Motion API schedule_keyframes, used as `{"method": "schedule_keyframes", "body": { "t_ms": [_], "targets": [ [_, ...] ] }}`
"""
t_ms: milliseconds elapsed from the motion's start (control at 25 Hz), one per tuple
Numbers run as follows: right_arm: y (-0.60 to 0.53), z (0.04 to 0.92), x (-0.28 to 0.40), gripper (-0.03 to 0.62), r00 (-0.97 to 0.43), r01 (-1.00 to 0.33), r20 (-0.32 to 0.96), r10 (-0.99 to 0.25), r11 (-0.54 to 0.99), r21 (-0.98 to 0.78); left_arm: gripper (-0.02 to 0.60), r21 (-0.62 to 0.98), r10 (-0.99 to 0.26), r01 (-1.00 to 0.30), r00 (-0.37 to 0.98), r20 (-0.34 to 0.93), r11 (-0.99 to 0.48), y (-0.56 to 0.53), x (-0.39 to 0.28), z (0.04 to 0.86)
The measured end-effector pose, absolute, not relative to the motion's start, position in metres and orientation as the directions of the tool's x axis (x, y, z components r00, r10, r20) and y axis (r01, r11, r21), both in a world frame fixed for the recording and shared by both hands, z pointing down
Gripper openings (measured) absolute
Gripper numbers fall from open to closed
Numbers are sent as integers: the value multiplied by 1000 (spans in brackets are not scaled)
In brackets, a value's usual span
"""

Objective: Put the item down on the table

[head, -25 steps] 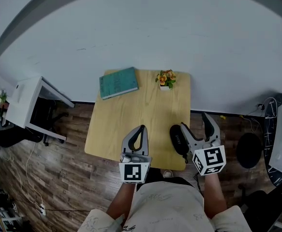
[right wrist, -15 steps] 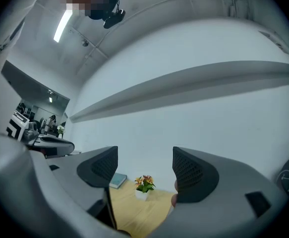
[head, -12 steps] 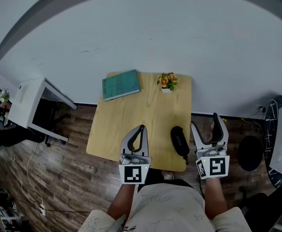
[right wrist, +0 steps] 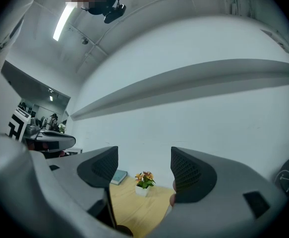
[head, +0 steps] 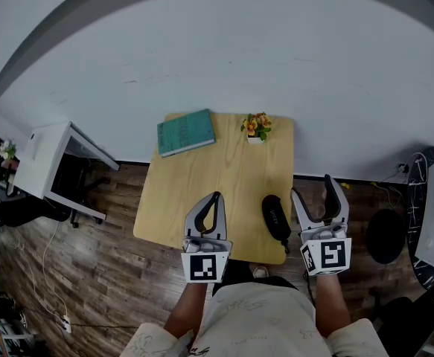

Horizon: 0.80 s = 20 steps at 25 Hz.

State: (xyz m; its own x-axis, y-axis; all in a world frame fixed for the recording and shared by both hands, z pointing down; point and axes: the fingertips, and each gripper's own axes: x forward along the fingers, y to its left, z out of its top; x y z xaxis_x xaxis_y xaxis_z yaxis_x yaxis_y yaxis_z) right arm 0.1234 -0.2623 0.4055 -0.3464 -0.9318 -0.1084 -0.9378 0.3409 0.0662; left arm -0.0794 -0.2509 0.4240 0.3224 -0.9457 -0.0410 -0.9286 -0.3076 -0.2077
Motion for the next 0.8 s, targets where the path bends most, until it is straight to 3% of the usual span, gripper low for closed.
{"method": "schedule_keyframes", "body": {
  "t_ms": [120, 520, 800],
  "targets": [
    [-262, 408, 124, 323, -351, -936, -100, -931, 345, 68, 8, -222, -946, -926, 323, -42, -306, -251, -78, 423],
    [-260, 418, 125, 43, -324, -944, -54, -944, 318, 91, 8, -202, -945, -929, 325, -33, -312, -248, -73, 426],
    [-259, 424, 123, 15, -318, -945, -28, -948, 314, 88, 8, -217, -946, -926, 323, -27, -310, -246, -75, 427]
  ]
}}
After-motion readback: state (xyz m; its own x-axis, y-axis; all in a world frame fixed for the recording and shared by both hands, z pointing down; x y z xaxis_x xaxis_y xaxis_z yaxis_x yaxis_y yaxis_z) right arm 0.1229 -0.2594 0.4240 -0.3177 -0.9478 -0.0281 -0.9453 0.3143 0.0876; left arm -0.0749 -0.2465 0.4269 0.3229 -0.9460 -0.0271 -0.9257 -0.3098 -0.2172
